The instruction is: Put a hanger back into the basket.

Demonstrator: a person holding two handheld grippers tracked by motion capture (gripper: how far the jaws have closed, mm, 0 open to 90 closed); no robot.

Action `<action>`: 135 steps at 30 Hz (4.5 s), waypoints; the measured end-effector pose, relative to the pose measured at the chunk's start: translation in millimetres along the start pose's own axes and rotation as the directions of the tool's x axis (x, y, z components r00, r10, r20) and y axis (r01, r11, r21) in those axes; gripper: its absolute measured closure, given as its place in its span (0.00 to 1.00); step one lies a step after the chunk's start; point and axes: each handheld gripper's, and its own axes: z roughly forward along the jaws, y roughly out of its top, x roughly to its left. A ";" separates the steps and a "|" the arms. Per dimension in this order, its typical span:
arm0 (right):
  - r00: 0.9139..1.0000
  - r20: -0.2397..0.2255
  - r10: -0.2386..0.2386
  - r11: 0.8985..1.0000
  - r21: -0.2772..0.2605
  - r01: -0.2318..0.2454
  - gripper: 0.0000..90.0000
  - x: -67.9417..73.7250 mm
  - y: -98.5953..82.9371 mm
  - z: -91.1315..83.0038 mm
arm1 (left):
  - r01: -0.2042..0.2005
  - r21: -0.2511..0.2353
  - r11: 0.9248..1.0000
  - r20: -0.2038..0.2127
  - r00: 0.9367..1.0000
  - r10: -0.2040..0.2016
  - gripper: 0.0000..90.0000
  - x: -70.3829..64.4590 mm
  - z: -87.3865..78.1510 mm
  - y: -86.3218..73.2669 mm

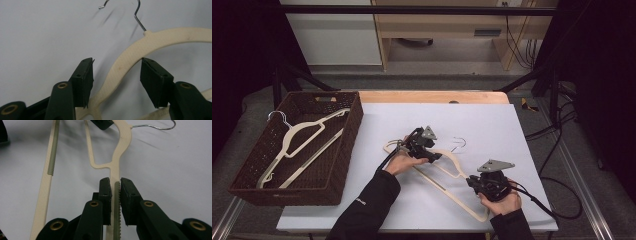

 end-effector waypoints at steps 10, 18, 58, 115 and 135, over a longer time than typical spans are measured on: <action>1.000 -0.001 -0.016 1.000 0.003 0.016 0.89 -0.4 -0.6 -1.0 | -0.022 0.038 0.999 -0.023 0.999 0.023 0.63 -1.0 3.3 -1.3; 1.000 -0.014 -0.005 1.000 0.010 0.005 0.89 -0.3 -1.1 1.1 | -0.109 0.065 0.992 -0.046 0.993 0.112 0.72 -5.2 -9.1 -0.3; 0.962 -0.274 -0.021 0.992 -0.127 -0.014 0.70 -9.8 41.1 44.4 | -0.233 0.035 0.972 -0.134 0.963 0.235 0.84 -54.7 -75.3 -24.6; 0.914 -0.301 -0.273 0.942 -0.277 0.190 0.56 22.0 66.3 -0.2 | -0.039 -0.098 0.994 0.098 0.994 0.048 0.96 -78.5 -147.5 -36.6; 0.997 -0.054 0.061 0.917 -0.391 -0.077 0.06 -39.2 15.0 -38.3 | 0.075 -0.297 0.952 -0.110 0.988 -0.112 0.96 -57.3 -241.7 -30.3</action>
